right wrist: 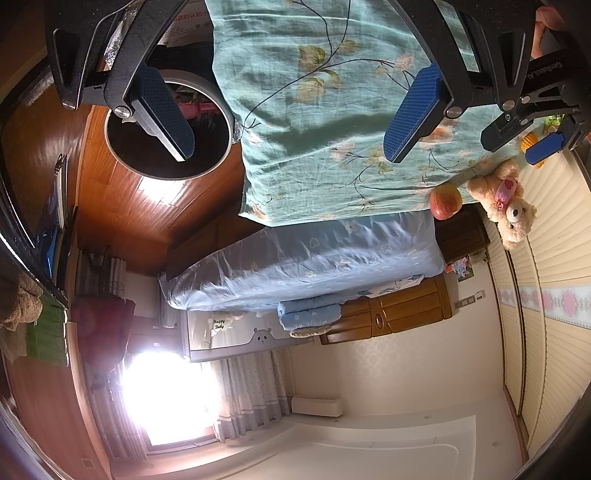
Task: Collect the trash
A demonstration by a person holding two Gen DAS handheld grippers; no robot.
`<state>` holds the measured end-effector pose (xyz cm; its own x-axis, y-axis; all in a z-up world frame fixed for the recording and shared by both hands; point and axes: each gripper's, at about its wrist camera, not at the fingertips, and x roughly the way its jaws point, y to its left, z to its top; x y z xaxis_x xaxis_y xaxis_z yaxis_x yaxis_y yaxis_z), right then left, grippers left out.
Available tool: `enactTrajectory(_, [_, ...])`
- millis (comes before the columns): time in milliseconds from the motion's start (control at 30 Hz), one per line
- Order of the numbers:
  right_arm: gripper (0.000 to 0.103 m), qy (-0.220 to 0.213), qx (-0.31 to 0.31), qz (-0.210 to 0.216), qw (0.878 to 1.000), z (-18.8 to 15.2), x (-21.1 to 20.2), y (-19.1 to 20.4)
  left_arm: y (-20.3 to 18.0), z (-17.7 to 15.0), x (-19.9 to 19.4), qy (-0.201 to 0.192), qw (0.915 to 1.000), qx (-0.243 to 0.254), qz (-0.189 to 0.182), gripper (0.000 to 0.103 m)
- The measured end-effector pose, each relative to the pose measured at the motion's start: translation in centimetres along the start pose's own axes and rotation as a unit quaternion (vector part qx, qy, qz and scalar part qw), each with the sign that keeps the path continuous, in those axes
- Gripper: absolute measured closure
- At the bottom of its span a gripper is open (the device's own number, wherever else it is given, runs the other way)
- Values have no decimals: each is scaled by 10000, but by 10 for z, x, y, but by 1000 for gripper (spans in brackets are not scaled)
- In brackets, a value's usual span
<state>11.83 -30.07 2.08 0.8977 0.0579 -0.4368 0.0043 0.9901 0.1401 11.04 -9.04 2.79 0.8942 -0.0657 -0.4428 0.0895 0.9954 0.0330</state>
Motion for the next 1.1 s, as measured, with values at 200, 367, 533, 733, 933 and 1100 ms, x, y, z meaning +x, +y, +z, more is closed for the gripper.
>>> enactTrajectory(200, [0,-4,6,5,10000,0,0,0,0,1,0,5,10000,0,-6,0])
enactTrajectory(367, [0,2,7,9,10000,0,0,0,0,0,0,6,10000,-5,-8,0])
enactTrajectory(533, [0,-2,2,13,10000,0,-1,1,0,1,0,9,10000,-2,-12,0])
enactTrajectory(733, [0,-1,9,24,10000,1,-1,1,-1,1,1,17,10000,2,-18,0])
enactTrajectory(933, [0,24,-1,49,10000,2,-3,5,0,2,2,30,10000,-20,-33,0])
enactTrajectory(1100, [0,60,3,61,10000,2,0,5,3,1,4,60,10000,-18,-43,0])
